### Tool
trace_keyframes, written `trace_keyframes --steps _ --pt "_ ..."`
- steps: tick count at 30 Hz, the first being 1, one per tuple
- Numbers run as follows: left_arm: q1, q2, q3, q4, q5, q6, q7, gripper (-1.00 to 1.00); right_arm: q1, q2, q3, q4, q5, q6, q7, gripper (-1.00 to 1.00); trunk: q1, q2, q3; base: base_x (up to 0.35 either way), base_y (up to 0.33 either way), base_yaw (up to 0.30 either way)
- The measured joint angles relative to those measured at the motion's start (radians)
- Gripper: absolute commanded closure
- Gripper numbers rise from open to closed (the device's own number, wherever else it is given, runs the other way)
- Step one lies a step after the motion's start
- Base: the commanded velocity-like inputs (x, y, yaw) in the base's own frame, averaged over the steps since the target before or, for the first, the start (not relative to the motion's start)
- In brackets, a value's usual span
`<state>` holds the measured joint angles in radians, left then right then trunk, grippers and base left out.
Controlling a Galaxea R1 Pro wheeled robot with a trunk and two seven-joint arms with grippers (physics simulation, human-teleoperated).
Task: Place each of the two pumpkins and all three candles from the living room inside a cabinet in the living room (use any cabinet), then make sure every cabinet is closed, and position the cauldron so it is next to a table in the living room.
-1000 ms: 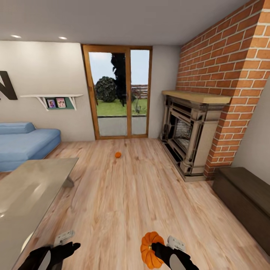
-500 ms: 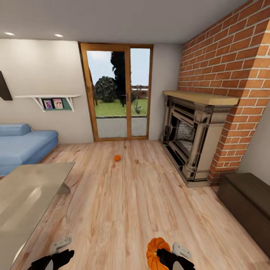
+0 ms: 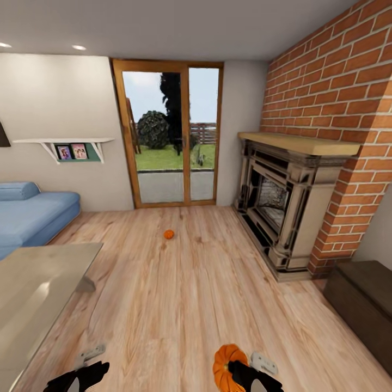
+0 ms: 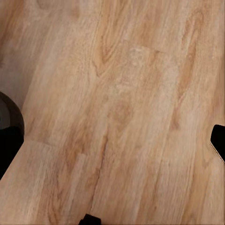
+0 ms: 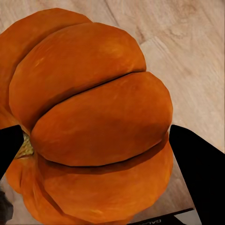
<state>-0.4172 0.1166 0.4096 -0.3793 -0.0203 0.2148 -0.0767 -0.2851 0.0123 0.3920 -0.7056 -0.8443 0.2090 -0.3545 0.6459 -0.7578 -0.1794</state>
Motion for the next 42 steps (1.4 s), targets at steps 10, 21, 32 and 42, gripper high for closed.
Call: trace_keyframes --steps 10,21,32,42 --pt "0.000 0.000 0.000 0.000 0.000 0.000 0.000 -1.00 0.000 0.002 0.008 0.000 0.000 -0.065 0.000 1.00 0.000 0.000 0.000 0.330 0.000 0.000" --pt "0.000 0.000 0.000 0.000 0.000 0.000 0.000 -1.00 0.000 0.009 0.010 0.000 0.001 -0.063 0.000 1.00 0.000 0.000 0.000 0.330 0.000 0.000" --pt "0.000 -0.001 0.000 0.000 -0.001 0.000 0.000 -1.00 0.000 0.009 0.010 0.000 0.002 -0.066 0.000 1.00 0.000 0.000 0.000 0.330 0.000 0.000" --pt "0.000 0.000 0.000 0.000 -0.002 -0.001 0.000 -1.00 0.000 0.007 0.010 0.000 0.002 -0.066 0.000 1.00 0.000 0.000 0.000 0.330 0.000 0.019"
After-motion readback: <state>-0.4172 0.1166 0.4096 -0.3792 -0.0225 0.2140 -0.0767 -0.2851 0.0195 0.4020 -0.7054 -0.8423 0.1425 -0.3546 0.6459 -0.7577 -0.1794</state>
